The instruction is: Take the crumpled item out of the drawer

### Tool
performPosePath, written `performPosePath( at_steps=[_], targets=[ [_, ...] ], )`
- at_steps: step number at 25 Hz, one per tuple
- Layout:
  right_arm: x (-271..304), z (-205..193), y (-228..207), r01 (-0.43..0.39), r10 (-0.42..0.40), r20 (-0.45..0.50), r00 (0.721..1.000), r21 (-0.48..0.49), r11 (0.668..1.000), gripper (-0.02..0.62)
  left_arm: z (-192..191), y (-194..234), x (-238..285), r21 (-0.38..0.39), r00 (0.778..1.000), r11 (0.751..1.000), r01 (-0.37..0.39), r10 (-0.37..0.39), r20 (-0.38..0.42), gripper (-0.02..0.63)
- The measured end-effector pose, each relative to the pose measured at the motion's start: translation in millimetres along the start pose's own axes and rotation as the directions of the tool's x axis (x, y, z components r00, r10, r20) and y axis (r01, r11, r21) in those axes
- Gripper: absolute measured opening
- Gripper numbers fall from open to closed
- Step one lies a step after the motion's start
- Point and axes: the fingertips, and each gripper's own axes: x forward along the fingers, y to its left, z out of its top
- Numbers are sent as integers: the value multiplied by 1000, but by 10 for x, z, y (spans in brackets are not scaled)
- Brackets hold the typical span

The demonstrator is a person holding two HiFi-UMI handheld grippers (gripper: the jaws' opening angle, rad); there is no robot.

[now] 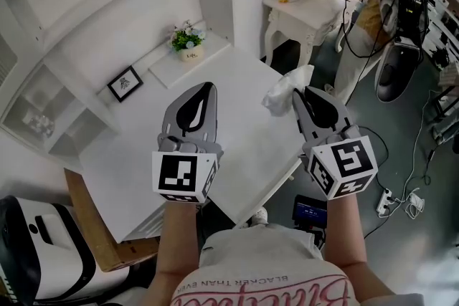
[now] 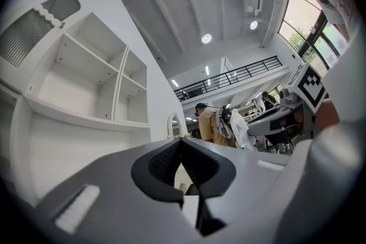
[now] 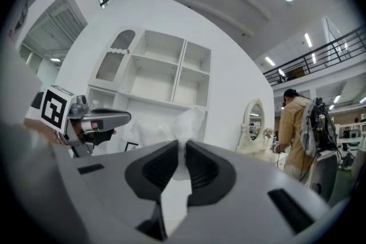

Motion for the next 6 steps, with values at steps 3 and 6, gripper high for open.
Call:
performPosePath(
  at_steps=[3, 6],
  targets=[
    [-10, 5, -25, 0, 0, 4, 1000, 5, 1000, 48, 10, -16, 4, 1, 1000, 1000, -2, 2, -1, 8],
    [-11, 5, -51, -1, 1, 7, 1000, 9, 1000, 48, 18, -30, 12, 2, 1000, 1000, -4, 4, 0, 8]
  ],
)
